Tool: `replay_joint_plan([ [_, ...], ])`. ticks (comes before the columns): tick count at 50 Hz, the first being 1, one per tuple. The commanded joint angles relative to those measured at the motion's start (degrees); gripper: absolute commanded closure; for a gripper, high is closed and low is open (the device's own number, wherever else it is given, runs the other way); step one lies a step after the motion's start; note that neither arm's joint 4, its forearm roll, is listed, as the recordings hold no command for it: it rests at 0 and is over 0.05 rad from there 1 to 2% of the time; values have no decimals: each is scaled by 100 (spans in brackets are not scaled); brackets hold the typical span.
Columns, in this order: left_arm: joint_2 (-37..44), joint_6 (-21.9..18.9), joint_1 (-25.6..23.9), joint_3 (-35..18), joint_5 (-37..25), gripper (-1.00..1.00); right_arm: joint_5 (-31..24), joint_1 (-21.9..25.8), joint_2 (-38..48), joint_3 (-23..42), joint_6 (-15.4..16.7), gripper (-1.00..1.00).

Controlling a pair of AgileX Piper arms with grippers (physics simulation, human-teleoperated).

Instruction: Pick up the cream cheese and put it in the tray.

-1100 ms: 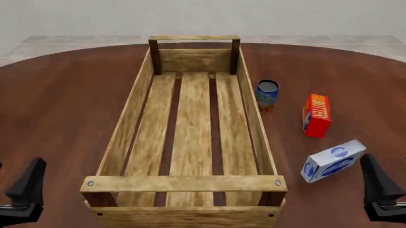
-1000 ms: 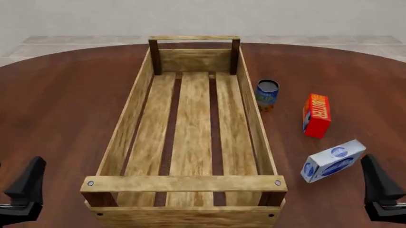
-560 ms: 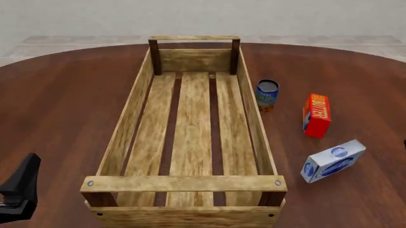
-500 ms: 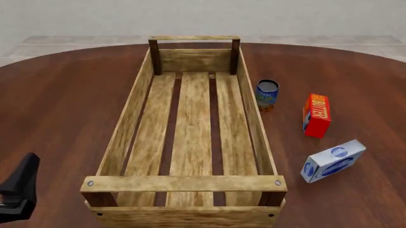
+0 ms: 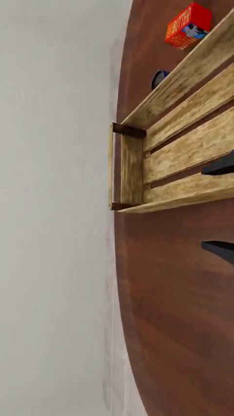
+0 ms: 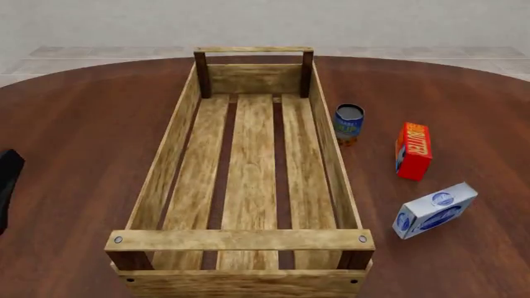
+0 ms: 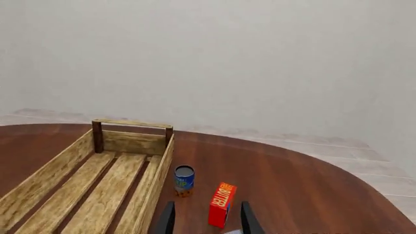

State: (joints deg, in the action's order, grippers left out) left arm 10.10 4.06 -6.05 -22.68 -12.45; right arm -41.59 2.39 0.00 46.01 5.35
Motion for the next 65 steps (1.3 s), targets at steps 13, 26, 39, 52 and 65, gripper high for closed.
replay_joint_plan([
  [13, 3565, 144, -2730, -3110, -378, -100, -378, 110, 0, 413, -65, -100],
  [26, 5756, 53, -3976, -4595, -71, -100, -916, 175, 0, 1387, -63, -100],
  [39, 7865, -511, -5078, -6517, -523, -100, -1068, 126, 0, 1665, -56, -100],
  [52, 9358, -422, -5831, -7979, -1199, -100, -953, 204, 0, 1537, -205, -100],
  [65, 10173, -394, -5950, -8315, -1294, -100, -1037, 150, 0, 1764, -325, -100],
])
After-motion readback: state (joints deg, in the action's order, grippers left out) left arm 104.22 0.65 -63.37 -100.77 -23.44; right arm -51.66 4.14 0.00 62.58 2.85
